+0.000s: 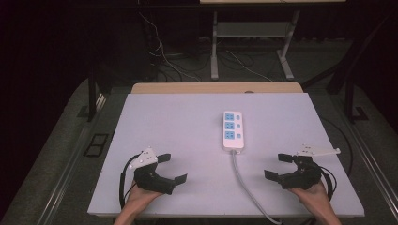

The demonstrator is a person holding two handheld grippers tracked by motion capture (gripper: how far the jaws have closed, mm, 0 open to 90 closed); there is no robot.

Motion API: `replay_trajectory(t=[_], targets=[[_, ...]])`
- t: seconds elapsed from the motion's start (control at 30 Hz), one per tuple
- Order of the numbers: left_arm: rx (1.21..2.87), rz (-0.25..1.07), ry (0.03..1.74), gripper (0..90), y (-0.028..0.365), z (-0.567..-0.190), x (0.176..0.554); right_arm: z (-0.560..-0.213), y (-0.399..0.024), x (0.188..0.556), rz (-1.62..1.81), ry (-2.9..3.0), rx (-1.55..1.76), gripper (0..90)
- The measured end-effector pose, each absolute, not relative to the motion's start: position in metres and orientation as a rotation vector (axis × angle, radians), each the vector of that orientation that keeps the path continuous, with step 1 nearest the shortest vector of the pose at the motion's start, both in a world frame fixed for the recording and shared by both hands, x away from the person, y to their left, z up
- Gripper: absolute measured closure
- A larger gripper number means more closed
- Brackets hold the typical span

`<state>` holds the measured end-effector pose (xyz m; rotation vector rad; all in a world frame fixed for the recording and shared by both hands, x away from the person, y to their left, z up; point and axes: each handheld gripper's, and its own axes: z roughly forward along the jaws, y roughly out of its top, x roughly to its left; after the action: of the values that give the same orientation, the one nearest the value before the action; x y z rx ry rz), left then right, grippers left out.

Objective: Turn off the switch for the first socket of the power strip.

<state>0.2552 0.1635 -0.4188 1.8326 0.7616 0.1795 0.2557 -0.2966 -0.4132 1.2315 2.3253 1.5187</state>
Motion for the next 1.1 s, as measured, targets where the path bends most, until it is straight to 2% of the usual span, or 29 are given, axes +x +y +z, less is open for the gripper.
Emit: replay_trajectory(t=[1.1], targets=[[1.801,0.169,0.806,0.0,0.1718,-0.4203,0.2572,-0.4091,-0.2961,0.2588,1.449,2.387,1.25,0.5]])
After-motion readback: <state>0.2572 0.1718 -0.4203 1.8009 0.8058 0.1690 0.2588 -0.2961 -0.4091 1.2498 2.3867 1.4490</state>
